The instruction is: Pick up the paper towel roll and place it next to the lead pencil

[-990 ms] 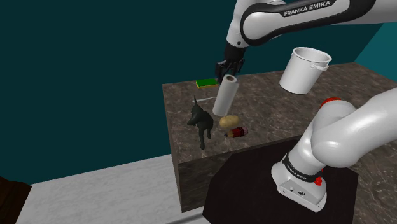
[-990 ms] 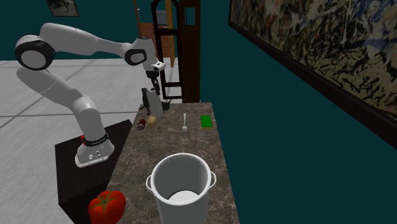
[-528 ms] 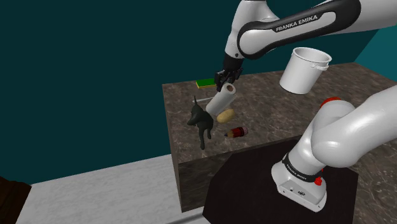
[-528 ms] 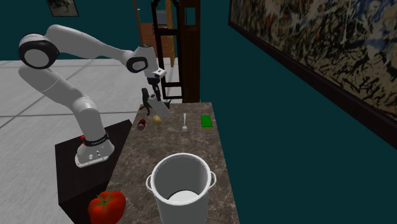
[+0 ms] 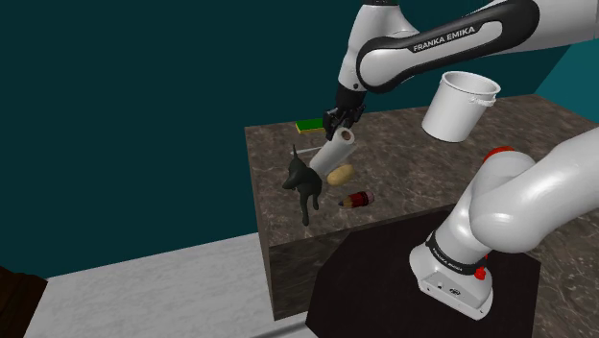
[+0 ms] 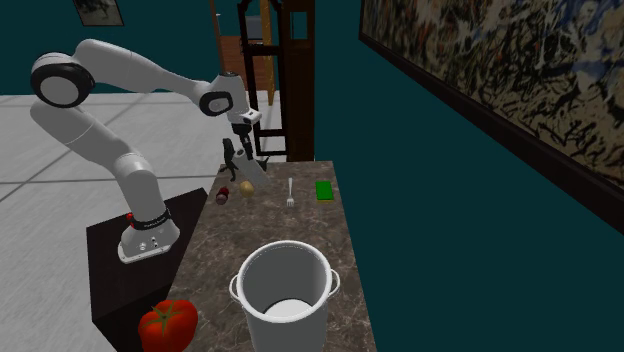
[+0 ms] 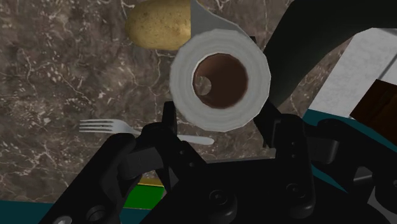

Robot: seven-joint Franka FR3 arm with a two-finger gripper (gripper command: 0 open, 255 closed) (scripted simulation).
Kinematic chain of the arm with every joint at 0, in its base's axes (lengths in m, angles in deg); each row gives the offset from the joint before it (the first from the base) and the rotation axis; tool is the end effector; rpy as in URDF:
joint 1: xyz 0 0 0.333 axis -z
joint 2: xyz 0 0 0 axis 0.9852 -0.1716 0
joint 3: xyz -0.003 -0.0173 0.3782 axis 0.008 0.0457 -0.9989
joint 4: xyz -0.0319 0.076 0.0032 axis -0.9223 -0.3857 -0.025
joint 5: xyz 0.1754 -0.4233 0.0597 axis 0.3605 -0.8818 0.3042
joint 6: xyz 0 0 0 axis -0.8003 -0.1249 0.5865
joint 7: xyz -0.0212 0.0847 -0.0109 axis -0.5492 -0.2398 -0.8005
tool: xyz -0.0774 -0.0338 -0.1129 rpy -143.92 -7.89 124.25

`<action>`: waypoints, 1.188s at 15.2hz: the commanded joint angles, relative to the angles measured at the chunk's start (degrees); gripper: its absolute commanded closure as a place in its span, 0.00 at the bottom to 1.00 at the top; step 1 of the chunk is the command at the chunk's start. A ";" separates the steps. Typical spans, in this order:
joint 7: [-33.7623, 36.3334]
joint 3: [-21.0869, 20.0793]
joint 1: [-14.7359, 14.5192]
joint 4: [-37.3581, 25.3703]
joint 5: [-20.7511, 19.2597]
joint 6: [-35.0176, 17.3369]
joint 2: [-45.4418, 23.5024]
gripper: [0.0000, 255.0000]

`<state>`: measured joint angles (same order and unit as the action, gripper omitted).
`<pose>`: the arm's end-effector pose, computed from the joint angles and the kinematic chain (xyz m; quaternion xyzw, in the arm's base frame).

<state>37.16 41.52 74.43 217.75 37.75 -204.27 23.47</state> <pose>0.4398 -0.0248 0.4080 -0.9915 0.1180 -0.0482 0.0257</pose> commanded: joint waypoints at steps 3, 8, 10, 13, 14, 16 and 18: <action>0.00 0.00 0.00 0.00 0.00 0.00 0.00 0.00; 0.16 -0.23 0.15 -2.30 -0.15 4.41 2.12 0.00; 0.26 -0.41 0.23 -4.61 -0.23 8.25 3.66 0.00; 0.26 -0.42 0.24 -4.61 -0.22 8.25 3.66 0.00; 0.26 -0.42 0.24 -4.61 -0.22 8.25 3.66 0.00; 0.26 -0.42 0.24 -4.61 -0.22 8.25 3.66 0.00; 0.26 -0.42 0.24 -4.61 -0.22 8.25 3.66 0.00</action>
